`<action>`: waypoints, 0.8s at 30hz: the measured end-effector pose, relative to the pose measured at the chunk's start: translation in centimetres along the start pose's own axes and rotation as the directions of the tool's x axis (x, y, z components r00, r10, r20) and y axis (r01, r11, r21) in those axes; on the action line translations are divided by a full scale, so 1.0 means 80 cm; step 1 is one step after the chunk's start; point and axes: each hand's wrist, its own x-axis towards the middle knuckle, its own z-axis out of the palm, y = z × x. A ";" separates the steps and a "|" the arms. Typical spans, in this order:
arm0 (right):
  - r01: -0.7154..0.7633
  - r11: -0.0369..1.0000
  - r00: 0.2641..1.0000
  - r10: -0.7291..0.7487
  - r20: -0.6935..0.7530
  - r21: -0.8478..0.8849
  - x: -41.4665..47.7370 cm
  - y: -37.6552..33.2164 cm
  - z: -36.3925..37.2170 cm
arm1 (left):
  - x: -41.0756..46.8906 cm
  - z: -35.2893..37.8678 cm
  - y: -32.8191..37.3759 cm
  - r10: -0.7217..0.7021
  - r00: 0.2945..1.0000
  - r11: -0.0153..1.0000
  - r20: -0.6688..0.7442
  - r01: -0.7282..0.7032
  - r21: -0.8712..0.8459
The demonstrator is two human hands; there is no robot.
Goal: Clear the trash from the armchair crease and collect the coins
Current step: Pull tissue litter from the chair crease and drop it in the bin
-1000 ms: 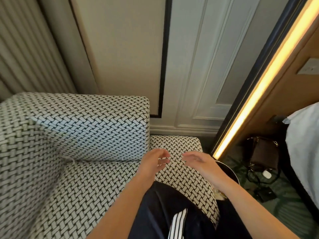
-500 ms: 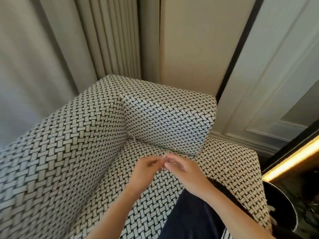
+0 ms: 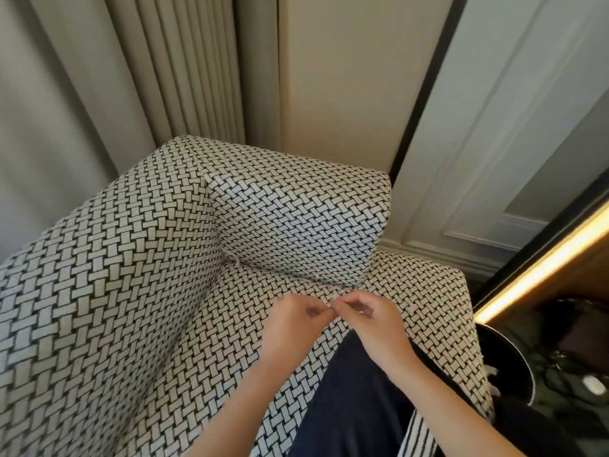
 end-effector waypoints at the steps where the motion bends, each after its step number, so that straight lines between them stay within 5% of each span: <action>1: -0.024 0.999 0.998 0.025 -0.052 0.028 -0.005 0.005 -0.013 | 0.005 0.012 0.011 0.004 1.000 1.000 0.024 -0.004 -0.001; 6: -0.118 0.972 0.931 0.179 -0.319 0.202 -0.031 0.027 -0.079 | 0.026 0.083 0.070 0.097 0.978 0.995 0.187 -0.095 -0.016; 10: -0.165 0.923 0.768 0.341 -0.542 0.347 -0.059 0.063 -0.150 | 0.034 0.170 0.120 0.162 0.898 0.987 0.410 -0.156 -0.049; 20: -0.401 0.800 0.346 0.584 -0.734 0.447 -0.056 0.168 -0.287 | 0.036 0.267 0.143 -0.038 0.772 0.987 0.635 0.129 -0.098; 24: -0.481 0.771 0.306 0.594 -0.744 0.418 -0.028 0.194 -0.341 | 0.047 0.274 0.140 -0.068 0.784 0.979 0.617 0.172 -0.110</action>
